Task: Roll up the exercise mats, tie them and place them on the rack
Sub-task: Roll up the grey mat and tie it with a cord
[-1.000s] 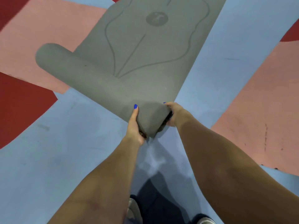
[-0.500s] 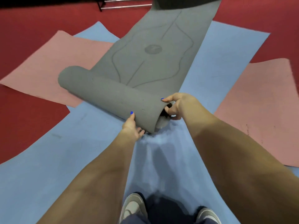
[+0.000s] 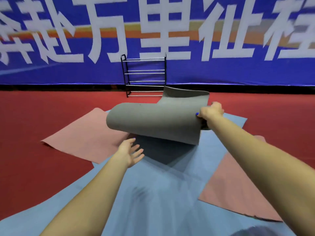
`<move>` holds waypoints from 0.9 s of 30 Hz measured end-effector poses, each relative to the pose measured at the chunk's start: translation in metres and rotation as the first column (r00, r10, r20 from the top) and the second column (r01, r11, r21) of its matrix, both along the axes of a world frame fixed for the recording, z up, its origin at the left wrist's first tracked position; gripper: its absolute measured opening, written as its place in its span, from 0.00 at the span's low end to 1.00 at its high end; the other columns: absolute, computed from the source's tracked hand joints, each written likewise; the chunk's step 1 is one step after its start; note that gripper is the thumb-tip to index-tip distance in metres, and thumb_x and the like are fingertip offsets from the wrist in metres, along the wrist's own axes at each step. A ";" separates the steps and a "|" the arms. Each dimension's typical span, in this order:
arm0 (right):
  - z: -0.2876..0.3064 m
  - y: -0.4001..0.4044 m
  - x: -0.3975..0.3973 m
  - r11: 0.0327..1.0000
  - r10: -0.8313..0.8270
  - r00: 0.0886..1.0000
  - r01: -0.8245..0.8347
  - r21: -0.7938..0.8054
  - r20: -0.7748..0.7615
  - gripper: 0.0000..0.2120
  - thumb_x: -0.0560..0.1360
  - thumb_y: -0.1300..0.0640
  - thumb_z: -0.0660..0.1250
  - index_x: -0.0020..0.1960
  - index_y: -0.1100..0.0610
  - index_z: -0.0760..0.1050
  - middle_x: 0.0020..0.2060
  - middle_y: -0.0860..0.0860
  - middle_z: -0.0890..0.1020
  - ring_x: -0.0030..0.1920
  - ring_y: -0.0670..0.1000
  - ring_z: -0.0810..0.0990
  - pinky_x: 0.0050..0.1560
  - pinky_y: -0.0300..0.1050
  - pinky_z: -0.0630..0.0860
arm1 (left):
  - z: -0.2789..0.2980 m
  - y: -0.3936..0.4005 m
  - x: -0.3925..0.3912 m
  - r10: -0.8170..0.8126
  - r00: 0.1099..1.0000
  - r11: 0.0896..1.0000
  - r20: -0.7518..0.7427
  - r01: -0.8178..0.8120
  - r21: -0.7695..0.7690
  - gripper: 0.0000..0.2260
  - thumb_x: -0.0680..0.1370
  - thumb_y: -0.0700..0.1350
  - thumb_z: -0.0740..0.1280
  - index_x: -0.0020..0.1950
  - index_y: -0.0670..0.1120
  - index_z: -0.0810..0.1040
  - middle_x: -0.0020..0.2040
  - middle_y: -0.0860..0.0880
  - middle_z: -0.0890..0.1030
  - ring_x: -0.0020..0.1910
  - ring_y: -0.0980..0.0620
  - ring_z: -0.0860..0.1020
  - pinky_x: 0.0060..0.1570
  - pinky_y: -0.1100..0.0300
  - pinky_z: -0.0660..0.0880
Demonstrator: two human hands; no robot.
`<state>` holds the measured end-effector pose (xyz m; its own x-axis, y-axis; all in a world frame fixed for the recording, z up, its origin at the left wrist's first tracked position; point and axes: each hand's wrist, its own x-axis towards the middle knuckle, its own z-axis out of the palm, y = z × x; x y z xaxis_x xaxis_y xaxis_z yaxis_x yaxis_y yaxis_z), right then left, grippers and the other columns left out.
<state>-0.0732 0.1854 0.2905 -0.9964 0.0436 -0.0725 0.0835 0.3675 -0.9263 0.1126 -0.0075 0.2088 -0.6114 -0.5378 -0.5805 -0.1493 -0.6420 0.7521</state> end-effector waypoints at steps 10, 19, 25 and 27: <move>-0.051 0.091 0.092 0.817 0.409 0.903 -0.297 0.494 -0.134 0.30 0.65 0.67 0.71 0.67 0.63 0.72 0.57 0.63 0.74 0.58 0.62 0.75 0.56 0.48 0.72 | -0.044 0.031 0.072 -0.326 0.904 0.891 0.277 0.391 -0.229 0.09 0.81 0.44 0.60 0.59 0.44 0.74 0.56 0.45 0.78 0.49 0.45 0.77 0.54 0.48 0.73; -0.223 0.114 0.156 0.870 0.248 0.967 -0.247 0.426 0.055 0.13 0.71 0.65 0.62 0.54 0.57 0.70 0.51 0.56 0.68 0.49 0.62 0.73 0.52 0.57 0.74 | -0.113 0.035 0.131 -0.444 0.783 0.804 0.436 0.563 -0.192 0.05 0.81 0.47 0.62 0.51 0.47 0.75 0.50 0.49 0.80 0.45 0.48 0.78 0.44 0.55 0.73; -0.249 0.120 0.151 0.911 -0.301 0.850 0.391 -0.135 0.432 0.42 0.69 0.58 0.74 0.76 0.58 0.55 0.72 0.61 0.61 0.69 0.60 0.66 0.68 0.52 0.64 | -0.163 0.032 0.148 -0.419 0.752 0.814 0.509 0.559 -0.157 0.04 0.80 0.46 0.62 0.52 0.47 0.75 0.50 0.49 0.80 0.45 0.48 0.79 0.41 0.57 0.73; -0.262 0.131 0.146 0.913 -0.181 0.832 0.341 -0.225 0.524 0.33 0.69 0.50 0.74 0.70 0.59 0.67 0.66 0.59 0.72 0.62 0.59 0.74 0.61 0.55 0.72 | -0.178 0.034 0.155 -0.426 0.743 0.819 0.516 0.559 -0.130 0.04 0.80 0.46 0.63 0.52 0.47 0.75 0.50 0.48 0.80 0.44 0.48 0.79 0.42 0.57 0.74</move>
